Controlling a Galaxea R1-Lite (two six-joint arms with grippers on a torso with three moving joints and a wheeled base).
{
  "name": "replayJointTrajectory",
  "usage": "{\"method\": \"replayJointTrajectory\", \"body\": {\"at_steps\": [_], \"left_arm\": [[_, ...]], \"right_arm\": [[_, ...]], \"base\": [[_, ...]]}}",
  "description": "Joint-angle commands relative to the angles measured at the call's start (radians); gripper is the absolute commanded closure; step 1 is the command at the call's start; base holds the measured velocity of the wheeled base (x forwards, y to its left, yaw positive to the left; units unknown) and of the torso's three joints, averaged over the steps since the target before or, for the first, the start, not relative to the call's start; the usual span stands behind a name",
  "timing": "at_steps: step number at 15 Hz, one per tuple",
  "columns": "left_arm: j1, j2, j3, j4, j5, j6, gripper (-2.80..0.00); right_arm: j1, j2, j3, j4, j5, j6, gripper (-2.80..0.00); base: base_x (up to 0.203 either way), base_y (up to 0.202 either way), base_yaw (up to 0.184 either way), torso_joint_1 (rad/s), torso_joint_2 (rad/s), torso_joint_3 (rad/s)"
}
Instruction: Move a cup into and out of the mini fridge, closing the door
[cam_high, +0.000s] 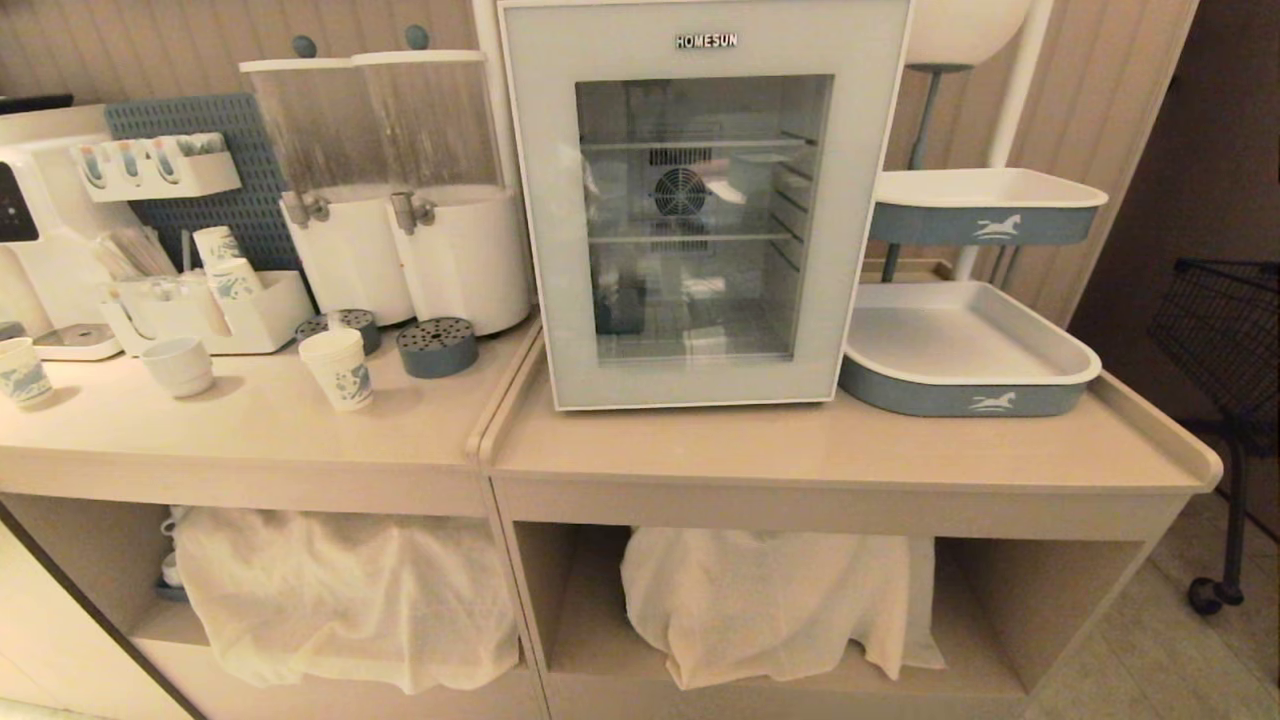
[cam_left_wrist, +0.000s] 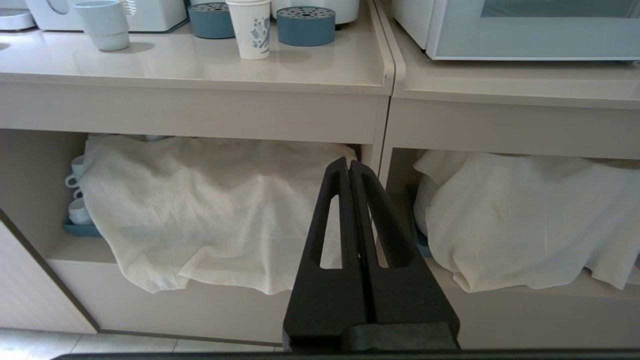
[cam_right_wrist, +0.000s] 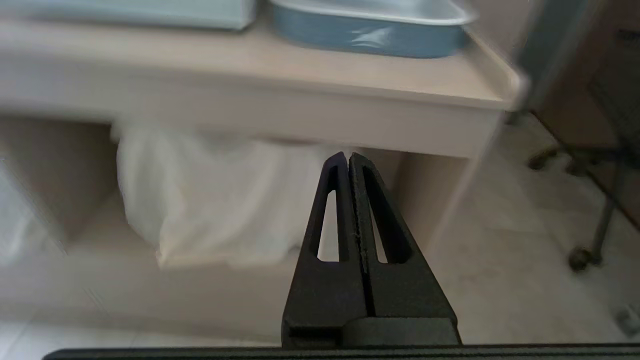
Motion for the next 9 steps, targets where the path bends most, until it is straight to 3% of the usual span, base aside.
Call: {"method": "replayJointTrajectory", "body": {"at_steps": [1,9], "left_arm": [[0.0,0.001,0.018,0.0,0.0,0.0,0.0],[0.0,0.001,0.018,-0.001,-0.001,0.003,0.0]], "right_arm": [[0.001,-0.001,-0.053,0.147,0.032,0.012,0.0],[0.001,-0.001,-0.051,0.132,0.027,0.03,0.0]], "base": [[0.0,0.0,0.0,0.0,0.0,0.0],[0.0,0.0,0.0,0.0,0.0,0.0]]}}
